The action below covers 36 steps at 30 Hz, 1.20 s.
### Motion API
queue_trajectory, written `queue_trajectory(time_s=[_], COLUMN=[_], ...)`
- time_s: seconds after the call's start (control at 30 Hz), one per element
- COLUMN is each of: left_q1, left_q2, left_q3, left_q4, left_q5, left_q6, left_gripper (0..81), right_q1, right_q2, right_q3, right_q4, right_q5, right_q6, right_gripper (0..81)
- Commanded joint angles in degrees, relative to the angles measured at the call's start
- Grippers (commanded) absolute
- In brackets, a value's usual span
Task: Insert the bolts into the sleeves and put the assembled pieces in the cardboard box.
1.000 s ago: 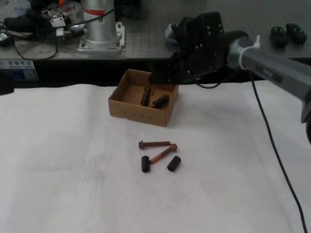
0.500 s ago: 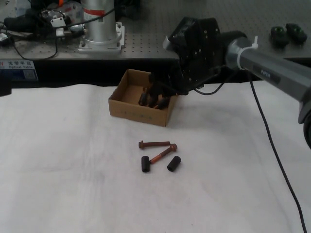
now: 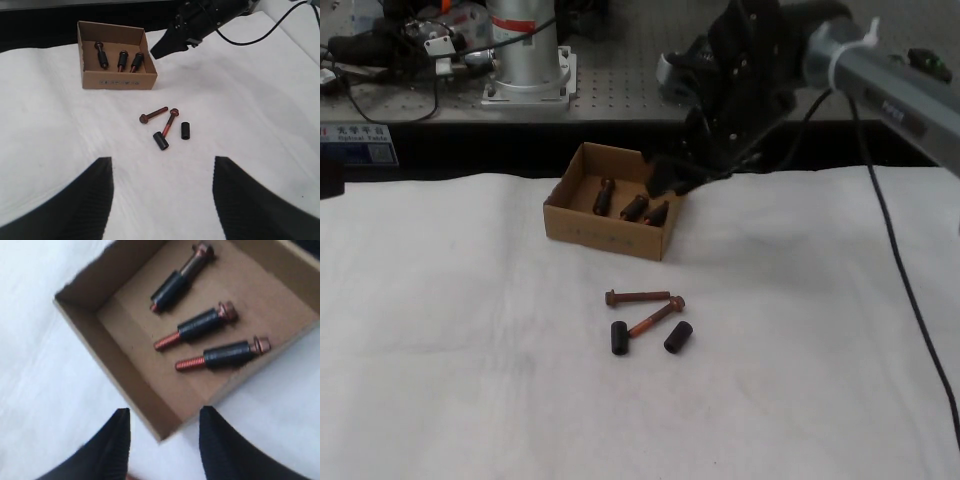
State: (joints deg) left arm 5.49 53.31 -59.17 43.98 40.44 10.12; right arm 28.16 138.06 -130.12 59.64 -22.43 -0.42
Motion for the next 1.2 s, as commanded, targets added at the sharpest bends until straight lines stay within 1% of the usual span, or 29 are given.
queue_trajectory(time_s=[0.0, 0.2, 0.37, 0.43, 0.53, 0.6, 0.8, 0.97, 1.07, 1.17], left_q1=[0.08, -0.19, -0.19, -0.36, -1.71, -3.48, -9.37, -12.11, -12.2, -12.2], left_q2=[-0.27, -0.27, -0.27, -0.27, -0.27, -0.27, -0.27, -0.27, -0.27, -0.27], left_q3=[-0.12, 0.02, 0.28, 1.18, 3.63, 5.69, 10.25, 10.69, 10.69, 10.69], left_q4=[0.12, 0.38, 2.93, 2.91, 3.09, 3.06, 3.06, 2.43, 2.21, 2.21], left_q5=[-0.28, -0.26, -0.26, -0.26, -0.26, -0.26, 1.02, 1.0, 1.0, 1.0], left_q6=[0.59, 0.07, -0.06, -0.75, -1.59, -3.13, -5.39, -5.39, -5.39, -5.39], left_gripper=[42.8, 42.8, 42.8, 42.8, 42.8, 42.8, 42.8, 42.8, 42.8, 42.8], right_q1=[0.0, 0.52, 1.22, 1.74, 2.87, 3.9, 7.91, 10.99, 12.13, 12.63], right_q2=[-3.29, -7.9, -13.32, -16.76, -22.97, -27.15, -42.51, -52.98, -57.31, -58.94], right_q3=[-0.84, 2.52, 9.73, 14.77, 23.07, 28.9, 47.74, 59.56, 64.3, 67.52], right_q4=[14.94, 18.07, 21.22, 21.22, 21.04, 20.43, 14.73, 9.39, 6.45, 4.12], right_q5=[2.91, 2.36, 2.36, 2.36, 4.01, 5.05, 5.17, 5.17, 5.17, 5.17], right_q6=[-5.66, -6.02, -6.07, -6.07, -7.29, -7.4, -7.0, -1.84, 1.17, 4.34], right_gripper=[30.5, 29.5, 29.5, 29.5, 29.5, 29.5, 29.5, 29.5, 29.5, 29.5])
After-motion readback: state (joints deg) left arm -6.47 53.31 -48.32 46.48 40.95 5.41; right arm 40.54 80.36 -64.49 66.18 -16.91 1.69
